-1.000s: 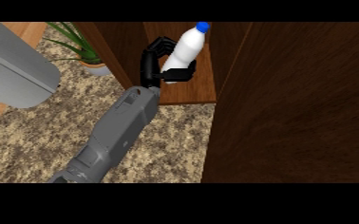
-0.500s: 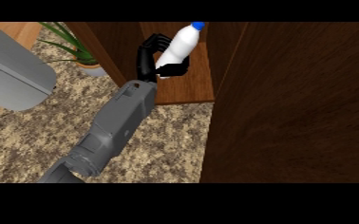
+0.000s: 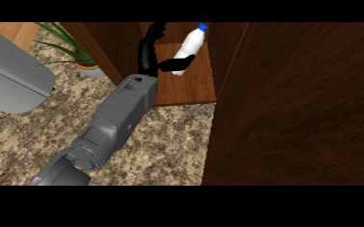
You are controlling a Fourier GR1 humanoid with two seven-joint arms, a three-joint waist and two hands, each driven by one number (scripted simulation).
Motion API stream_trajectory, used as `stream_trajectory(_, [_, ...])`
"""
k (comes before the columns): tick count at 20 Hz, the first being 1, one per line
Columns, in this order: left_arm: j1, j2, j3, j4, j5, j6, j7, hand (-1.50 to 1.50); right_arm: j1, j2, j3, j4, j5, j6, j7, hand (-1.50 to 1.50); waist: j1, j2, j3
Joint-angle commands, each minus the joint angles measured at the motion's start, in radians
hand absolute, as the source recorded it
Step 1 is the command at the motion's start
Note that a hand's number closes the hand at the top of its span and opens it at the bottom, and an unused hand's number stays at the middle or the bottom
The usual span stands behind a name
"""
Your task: Pick up the bottled water, place it into the cabinet and close the cabinet
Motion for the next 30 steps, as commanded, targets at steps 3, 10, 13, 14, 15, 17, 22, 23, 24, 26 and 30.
stream_trajectory(3, [-0.001, 0.02, 0.039, 0.037, 0.012, -0.064, -0.047, -1.5, 0.033, -0.027, -0.033, -0.101, -0.059, 0.024, 0.037, -1.5, -0.009, 0.005, 0.0])
stream_trajectory(10, [-0.055, 0.013, 0.049, 0.066, 0.001, -0.095, -0.021, -1.5, 0.005, 0.015, -0.027, -0.08, -0.053, 0.005, 0.048, -1.5, 0.004, 0.001, 0.0])
stream_trajectory(13, [-0.05, -0.003, 0.031, 0.058, -0.014, -0.072, -0.053, -1.5, 0.011, -0.003, -0.038, -0.074, -0.06, 0.039, 0.027, -1.5, -0.006, 0.001, 0.0])
stream_trajectory(14, [-0.06, 0.012, 0.038, 0.06, -0.016, -0.133, -0.049, -1.5, 0.033, 0.011, -0.03, -0.022, -0.042, 0.037, -0.025, -1.5, -0.004, 0.002, 0.001])
stream_trajectory(15, [-0.053, 0.009, 0.058, 0.042, 0.003, -0.153, -0.07, -1.5, 0.018, 0.01, -0.036, -0.065, -0.058, 0.035, 0.011, -1.5, 0.0, 0.002, 0.0])
stream_trajectory(17, [-0.052, -0.003, 0.062, 0.0, 0.016, -0.169, -0.096, -1.5, -0.011, 0.025, -0.039, -0.015, -0.054, 0.037, 0.003, -1.5, 0.0, 0.0, 0.0])
stream_trajectory(22, [-0.047, -0.004, 0.059, -0.056, 0.035, -0.365, -0.082, -1.5, 0.057, 0.0, -0.034, -0.112, -0.041, 0.046, 0.034, -1.5, 0.005, -0.012, 0.0])
stream_trajectory(23, [-0.038, -0.004, 0.062, -0.054, 0.039, -0.418, -0.084, -1.5, 0.037, 0.017, -0.031, -0.102, -0.036, 0.032, 0.037, -1.5, 0.009, -0.009, 0.0])
stream_trajectory(24, [-0.069, -0.004, 0.059, -0.085, 0.049, -0.399, -0.06, -1.5, 0.037, 0.016, -0.041, -0.033, -0.02, 0.046, -0.018, -1.5, 0.015, -0.013, 0.001])
stream_trajectory(26, [-0.047, -0.004, 0.066, -0.101, 0.057, -0.437, -0.026, -1.5, 0.106, 0.006, -0.013, -0.092, 0.007, 0.043, -0.011, -1.5, 0.031, -0.021, 0.001])
stream_trajectory(30, [0.047, -0.004, 0.014, -0.239, 0.101, -0.428, 0.0, -1.5, 0.026, 0.006, -0.085, -0.076, -0.046, 0.046, 0.055, -1.5, 0.054, -0.025, 0.001])
